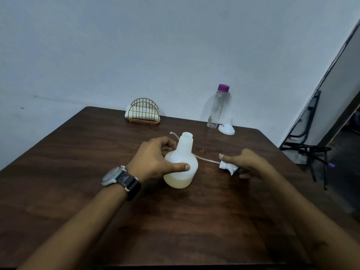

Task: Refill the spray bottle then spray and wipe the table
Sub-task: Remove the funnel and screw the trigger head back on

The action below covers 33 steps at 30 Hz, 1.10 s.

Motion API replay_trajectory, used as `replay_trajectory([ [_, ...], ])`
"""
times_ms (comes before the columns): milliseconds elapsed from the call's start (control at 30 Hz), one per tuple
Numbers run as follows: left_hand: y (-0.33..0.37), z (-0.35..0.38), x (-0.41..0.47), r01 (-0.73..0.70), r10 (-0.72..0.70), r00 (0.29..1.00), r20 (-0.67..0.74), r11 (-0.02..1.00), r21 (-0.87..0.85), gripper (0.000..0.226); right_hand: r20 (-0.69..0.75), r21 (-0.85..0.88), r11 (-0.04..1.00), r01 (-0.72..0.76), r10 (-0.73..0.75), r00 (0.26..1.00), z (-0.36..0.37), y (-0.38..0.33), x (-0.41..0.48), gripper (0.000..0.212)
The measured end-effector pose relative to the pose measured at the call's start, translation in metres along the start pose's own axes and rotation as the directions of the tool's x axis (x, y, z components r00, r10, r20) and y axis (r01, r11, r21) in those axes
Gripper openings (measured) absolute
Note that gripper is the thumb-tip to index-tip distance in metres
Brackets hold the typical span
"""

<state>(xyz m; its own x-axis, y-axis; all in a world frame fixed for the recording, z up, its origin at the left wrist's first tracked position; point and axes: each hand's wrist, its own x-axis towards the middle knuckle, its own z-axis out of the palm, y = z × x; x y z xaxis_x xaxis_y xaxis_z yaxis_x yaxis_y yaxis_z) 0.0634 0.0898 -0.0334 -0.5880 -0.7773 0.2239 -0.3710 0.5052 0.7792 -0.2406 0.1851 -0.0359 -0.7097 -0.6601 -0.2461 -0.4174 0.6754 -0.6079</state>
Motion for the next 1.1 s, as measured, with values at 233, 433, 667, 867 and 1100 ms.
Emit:
replay_trajectory([
  [233, 0.005, 0.0, -0.007, 0.013, -0.013, 1.0, -0.025, 1.0, -0.02, 0.061, -0.046, 0.182, 0.983, 0.004, 0.005, 0.999, 0.01, -0.003, -0.01, 0.046],
  [433, 0.008, 0.0, -0.008, 0.014, -0.014, 0.999, -0.032, 1.0, -0.002, 0.064, -0.045, 0.275, 0.961, -0.01, 0.023, 0.999, 0.013, 0.003, -0.018, 0.049],
  [667, 0.008, 0.0, -0.008, 0.02, -0.02, 0.999, -0.026, 1.0, -0.016, 0.063, 0.082, 0.215, 0.972, -0.098, 0.082, 0.993, 0.006, -0.004, -0.02, 0.024],
  [867, 0.006, 0.0, -0.007, 0.011, -0.011, 1.0, -0.023, 1.0, -0.02, 0.063, 0.1, 0.231, 0.969, -0.082, 0.06, 0.993, 0.001, -0.001, -0.022, 0.016],
  [1100, 0.004, 0.001, -0.005, 0.004, -0.005, 1.0, -0.024, 1.0, -0.022, 0.063, 0.025, 0.67, 0.742, 0.014, -0.041, 0.999, -0.016, -0.011, -0.04, 0.037],
])
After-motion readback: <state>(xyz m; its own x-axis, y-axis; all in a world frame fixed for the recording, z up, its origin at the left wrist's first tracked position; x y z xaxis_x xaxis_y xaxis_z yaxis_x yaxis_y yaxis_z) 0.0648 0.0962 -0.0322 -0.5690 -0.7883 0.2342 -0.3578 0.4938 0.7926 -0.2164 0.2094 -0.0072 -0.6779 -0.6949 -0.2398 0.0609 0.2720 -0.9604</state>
